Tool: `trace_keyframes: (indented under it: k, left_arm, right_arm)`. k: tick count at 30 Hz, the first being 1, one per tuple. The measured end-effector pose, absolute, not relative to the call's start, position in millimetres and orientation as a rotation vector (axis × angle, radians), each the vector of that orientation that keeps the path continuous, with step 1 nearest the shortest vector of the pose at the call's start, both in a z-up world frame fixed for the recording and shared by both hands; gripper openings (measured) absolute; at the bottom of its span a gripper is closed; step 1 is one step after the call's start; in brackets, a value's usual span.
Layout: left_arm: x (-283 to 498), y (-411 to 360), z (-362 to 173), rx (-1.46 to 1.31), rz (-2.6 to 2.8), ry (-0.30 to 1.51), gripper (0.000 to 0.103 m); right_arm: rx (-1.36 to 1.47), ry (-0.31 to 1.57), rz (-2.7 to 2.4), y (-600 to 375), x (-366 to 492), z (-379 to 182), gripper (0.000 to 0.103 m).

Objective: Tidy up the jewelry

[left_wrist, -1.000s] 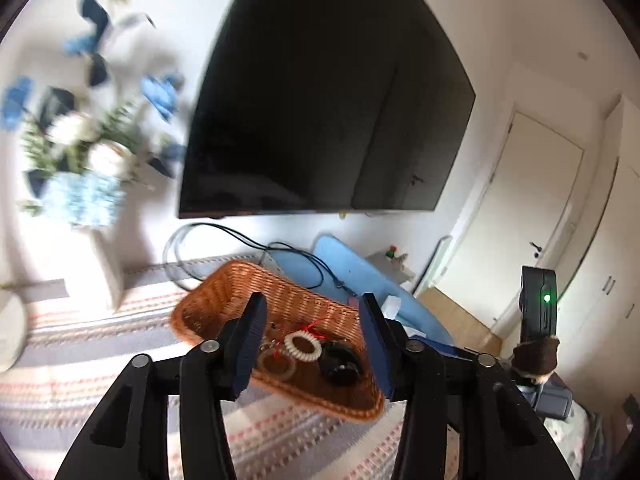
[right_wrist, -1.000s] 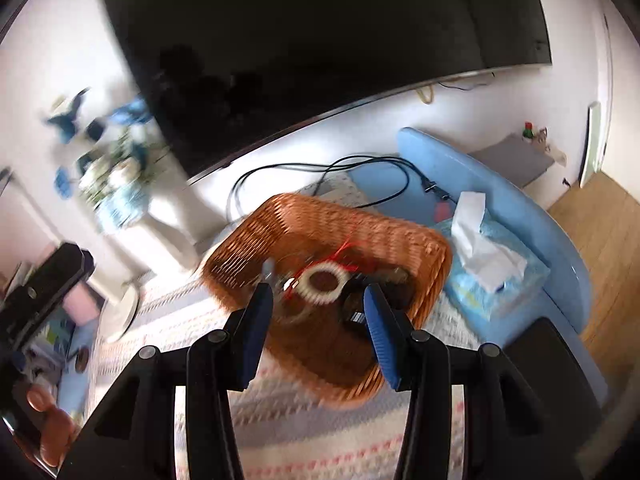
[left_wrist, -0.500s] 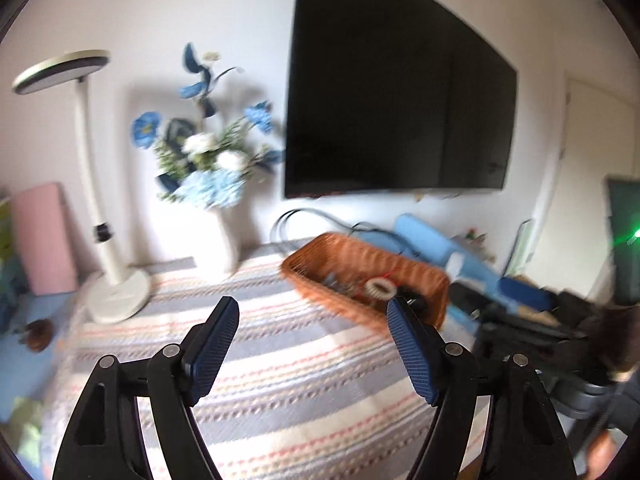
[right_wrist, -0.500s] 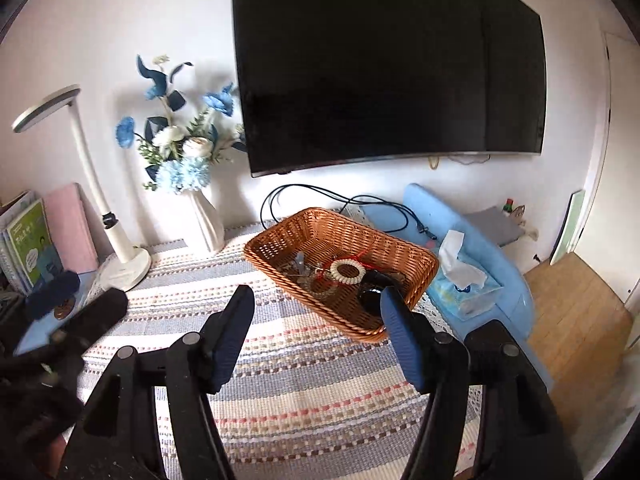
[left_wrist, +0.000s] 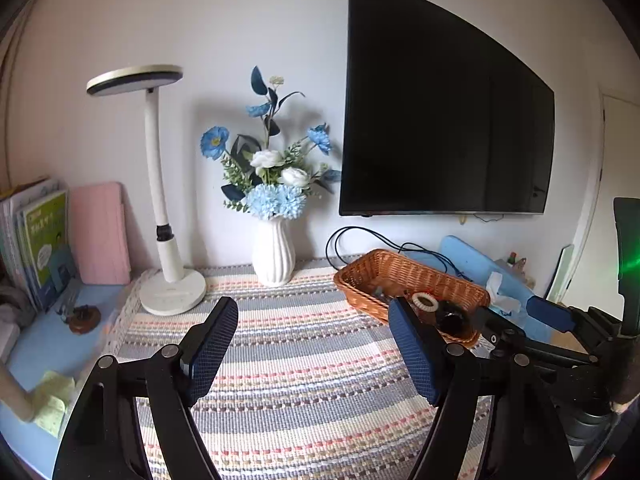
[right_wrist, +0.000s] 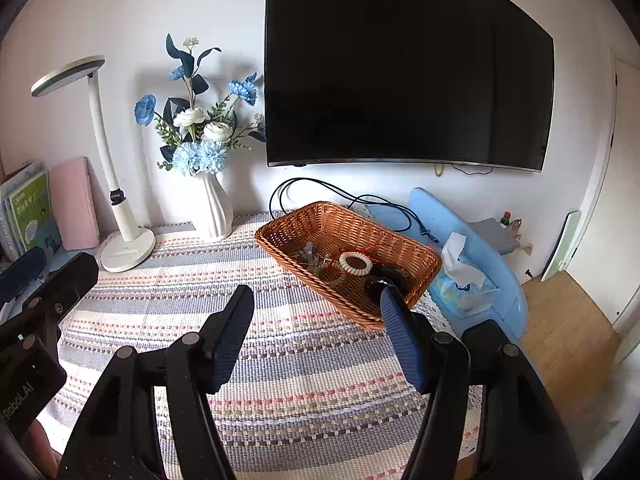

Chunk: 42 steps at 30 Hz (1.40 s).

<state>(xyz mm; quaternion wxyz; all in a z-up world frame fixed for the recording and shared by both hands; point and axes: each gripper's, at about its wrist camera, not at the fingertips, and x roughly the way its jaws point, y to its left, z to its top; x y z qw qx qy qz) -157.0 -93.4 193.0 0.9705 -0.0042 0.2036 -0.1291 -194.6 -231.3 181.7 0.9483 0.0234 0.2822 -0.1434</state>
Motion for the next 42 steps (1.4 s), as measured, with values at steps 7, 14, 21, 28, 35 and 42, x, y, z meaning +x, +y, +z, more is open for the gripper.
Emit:
trace_keyframes:
  k: [7, 14, 21, 28, 35, 42]
  left_arm:
    - [-155, -91, 189, -0.008, -0.270, 0.446, 0.079]
    - [-159, -92, 185, 0.004, -0.274, 0.462, 0.079]
    - [-162, -91, 186, -0.003, -0.276, 0.462, 0.079]
    - [-166, -98, 186, 0.015, -0.291, 0.456, 0.079]
    - [-166, -103, 184, 0.022, -0.288, 0.469, 0.079]
    - [-167, -102, 184, 0.013, -0.282, 0.469, 0.079]
  right_arm:
    - [0.071, 0.589, -0.274, -231, -196, 177, 0.068]
    - [0.067, 0.589, -0.271, -228, -200, 176, 0.068]
    - [0.076, 0.585, -0.270, -231, -203, 177, 0.068]
    - [0.098, 0.595, -0.270, -237, -203, 175, 0.068]
    - [0.103, 0.595, -0.268, -239, -203, 175, 0.068]
    - [0.104, 0.593, -0.268, -238, -205, 175, 0.068]
